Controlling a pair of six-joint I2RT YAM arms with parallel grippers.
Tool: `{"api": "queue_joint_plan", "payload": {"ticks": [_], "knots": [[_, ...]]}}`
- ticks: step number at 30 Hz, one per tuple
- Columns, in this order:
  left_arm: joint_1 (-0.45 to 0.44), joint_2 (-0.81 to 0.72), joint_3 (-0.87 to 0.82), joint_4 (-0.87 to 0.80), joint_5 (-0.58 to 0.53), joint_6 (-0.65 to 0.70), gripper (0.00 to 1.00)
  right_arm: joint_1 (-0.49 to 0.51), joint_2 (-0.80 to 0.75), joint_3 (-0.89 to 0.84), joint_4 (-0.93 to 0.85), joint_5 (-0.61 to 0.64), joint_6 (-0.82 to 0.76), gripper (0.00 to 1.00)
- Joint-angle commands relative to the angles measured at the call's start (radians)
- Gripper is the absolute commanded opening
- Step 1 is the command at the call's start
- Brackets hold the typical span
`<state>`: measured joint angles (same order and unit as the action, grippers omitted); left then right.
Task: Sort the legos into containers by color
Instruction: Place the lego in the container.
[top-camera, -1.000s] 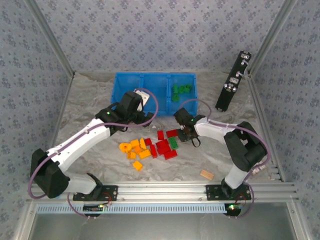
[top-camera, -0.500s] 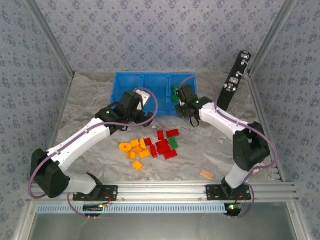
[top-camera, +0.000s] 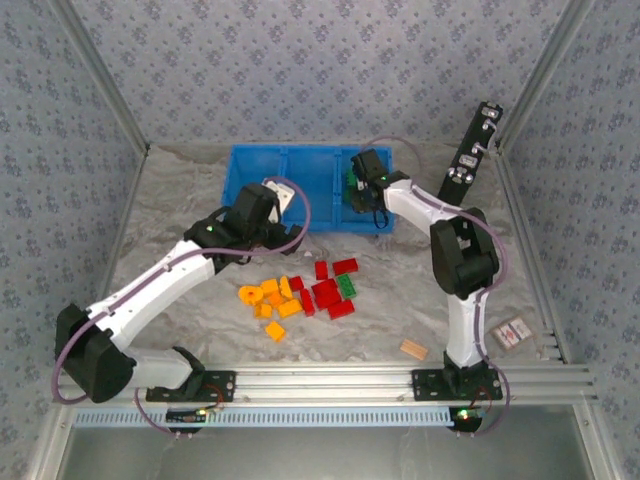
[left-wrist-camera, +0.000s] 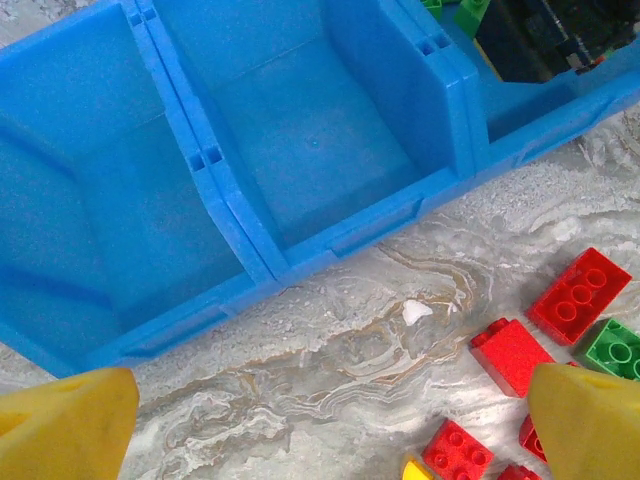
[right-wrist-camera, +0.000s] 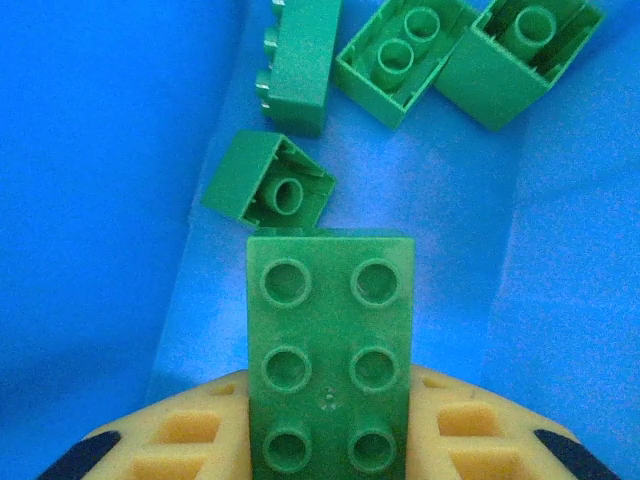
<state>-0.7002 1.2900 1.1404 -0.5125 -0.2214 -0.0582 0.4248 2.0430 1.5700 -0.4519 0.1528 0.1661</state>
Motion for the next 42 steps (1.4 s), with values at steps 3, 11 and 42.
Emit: {"api": "queue_joint_plan", "payload": {"ticks": [3, 11, 42], "knots": [[0.005, -0.05, -0.016, 0.019, -0.011, -0.012, 1.0, -0.04, 0.029, 0.012, -0.03, -0.006, -0.016, 0.28], [0.005, -0.02, -0.012, 0.041, 0.01, -0.032, 1.0, -0.055, -0.008, -0.057, -0.061, 0.028, -0.052, 0.3], [0.004, 0.006, 0.004, 0.044, 0.038, -0.056, 1.0, -0.007, -0.245, -0.087, -0.183, -0.016, -0.057, 0.42]]}}
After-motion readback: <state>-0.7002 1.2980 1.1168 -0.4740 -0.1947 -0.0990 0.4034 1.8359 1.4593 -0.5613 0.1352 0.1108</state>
